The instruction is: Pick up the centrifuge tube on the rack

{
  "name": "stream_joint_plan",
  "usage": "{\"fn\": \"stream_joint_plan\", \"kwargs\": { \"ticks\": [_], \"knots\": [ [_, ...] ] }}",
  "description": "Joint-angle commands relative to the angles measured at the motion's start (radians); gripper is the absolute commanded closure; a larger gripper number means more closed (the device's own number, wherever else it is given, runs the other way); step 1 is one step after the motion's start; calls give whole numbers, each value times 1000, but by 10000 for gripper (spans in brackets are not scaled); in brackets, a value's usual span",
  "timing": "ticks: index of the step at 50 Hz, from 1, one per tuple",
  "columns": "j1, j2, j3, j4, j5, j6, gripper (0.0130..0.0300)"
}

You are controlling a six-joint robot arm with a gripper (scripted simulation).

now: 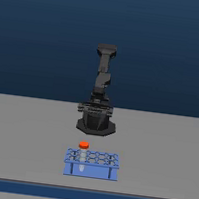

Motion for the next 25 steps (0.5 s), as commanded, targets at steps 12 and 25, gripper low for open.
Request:
{"fn": "stream_joint_plan", "kwargs": {
  "ticks": [12,25],
  "knots": [
    [-3,10,-6,-58,-5,57,130],
    [-8,28,-17,-159,-13,157,130]
  ]
}}
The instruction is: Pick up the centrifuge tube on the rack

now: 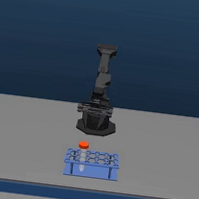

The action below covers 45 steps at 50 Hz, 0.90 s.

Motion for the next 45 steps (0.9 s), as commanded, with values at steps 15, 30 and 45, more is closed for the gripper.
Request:
{"fn": "stream_joint_plan", "kwargs": {
  "ticks": [15,30,45],
  "knots": [
    [-13,46,-30,-211,-22,216,130],
    [-29,116,-80,-399,-49,398,130],
    [-50,228,-174,-533,-80,527,130]
  ]
}}
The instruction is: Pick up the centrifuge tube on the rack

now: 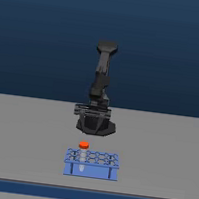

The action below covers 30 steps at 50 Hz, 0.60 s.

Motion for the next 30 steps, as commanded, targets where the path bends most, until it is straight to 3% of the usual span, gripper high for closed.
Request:
{"fn": "stream_joint_plan", "kwargs": {
  "ticks": [1,5,8,10,13,15,18,30],
  "knots": [
    [-11,38,-37,-51,-18,63,130],
    [-14,57,-55,-77,-22,89,130],
    [-19,97,-94,-133,-28,143,130],
    [-19,97,-94,-133,-28,143,130],
    [-24,134,-134,-188,-33,198,130],
    [-24,134,-134,-188,-33,198,130],
    [-28,165,-168,-240,-36,250,130],
    [-33,207,-219,-328,-39,339,130]
  ]
}}
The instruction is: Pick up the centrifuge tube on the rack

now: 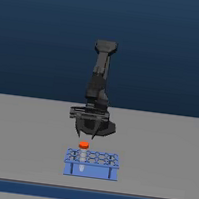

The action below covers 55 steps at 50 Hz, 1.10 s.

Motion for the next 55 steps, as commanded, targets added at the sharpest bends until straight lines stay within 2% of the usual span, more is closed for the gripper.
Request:
{"fn": "stream_joint_plan", "kwargs": {
  "ticks": [1,13,23,35,55],
  "knots": [
    [-4,18,-23,-44,-4,59,130],
    [-7,48,-60,-104,-6,120,130],
    [-8,61,-73,-118,-8,134,130],
    [-9,67,-75,-100,-10,116,130],
    [-8,69,-57,17,-20,-3,130]
  ]
}}
